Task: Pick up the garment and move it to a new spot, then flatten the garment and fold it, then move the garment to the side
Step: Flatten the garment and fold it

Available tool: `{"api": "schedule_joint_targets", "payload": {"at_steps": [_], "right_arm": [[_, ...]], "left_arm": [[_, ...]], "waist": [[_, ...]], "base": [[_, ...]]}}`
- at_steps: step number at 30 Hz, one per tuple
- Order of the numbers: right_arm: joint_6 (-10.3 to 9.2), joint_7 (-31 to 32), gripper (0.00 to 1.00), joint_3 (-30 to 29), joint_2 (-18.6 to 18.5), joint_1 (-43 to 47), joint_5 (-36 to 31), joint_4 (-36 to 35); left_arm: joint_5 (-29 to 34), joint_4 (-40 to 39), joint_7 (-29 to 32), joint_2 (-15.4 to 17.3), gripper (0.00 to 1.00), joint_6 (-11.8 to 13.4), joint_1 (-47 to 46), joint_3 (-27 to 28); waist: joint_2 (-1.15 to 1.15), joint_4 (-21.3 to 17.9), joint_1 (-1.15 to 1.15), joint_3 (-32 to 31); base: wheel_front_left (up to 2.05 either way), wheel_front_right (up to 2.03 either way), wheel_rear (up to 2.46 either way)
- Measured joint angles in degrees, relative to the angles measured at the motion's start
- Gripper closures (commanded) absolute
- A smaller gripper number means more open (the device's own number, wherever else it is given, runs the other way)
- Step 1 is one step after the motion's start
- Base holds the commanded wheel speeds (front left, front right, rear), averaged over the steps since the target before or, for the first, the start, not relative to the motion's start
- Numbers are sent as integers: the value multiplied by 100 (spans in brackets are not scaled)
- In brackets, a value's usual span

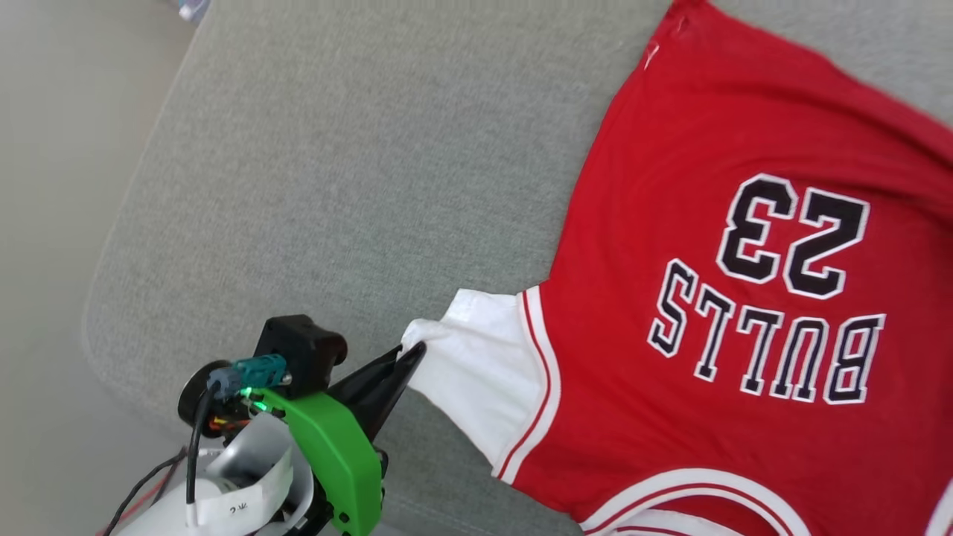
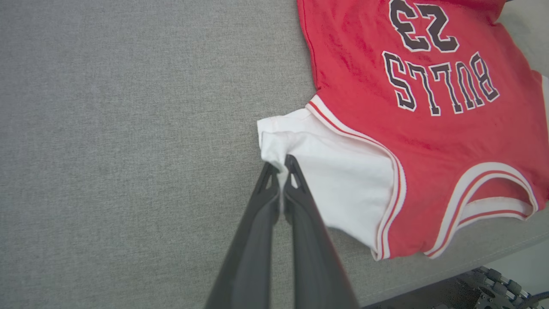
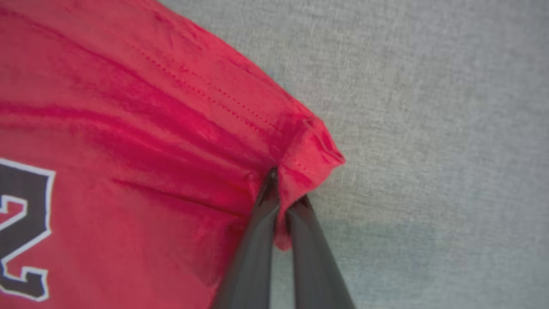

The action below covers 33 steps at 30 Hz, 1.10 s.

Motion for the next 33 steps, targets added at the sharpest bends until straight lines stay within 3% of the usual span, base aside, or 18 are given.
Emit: {"api": "schedule_joint_targets", "payload": {"at_steps": [10,24,33], "right_arm": [[0,-56,100,-26,216,1527,428,-589],[0,125,100,-503,375,3316,676,-2081],[0,114,100,-704,872,4205,678,-2280]], "left_arm": [[-232,266,-93,73,100,178,433,108],[-334,541,-408,78,100,252,708,232],[-344,660,-570,9,100,225,735,223]], "waist": [[0,-538,0,-802],[0,-1221,0,-1590],[0,-1368,0,-1765]], "base": [[0,0,0],[0,0,0],[0,0,0]]}}
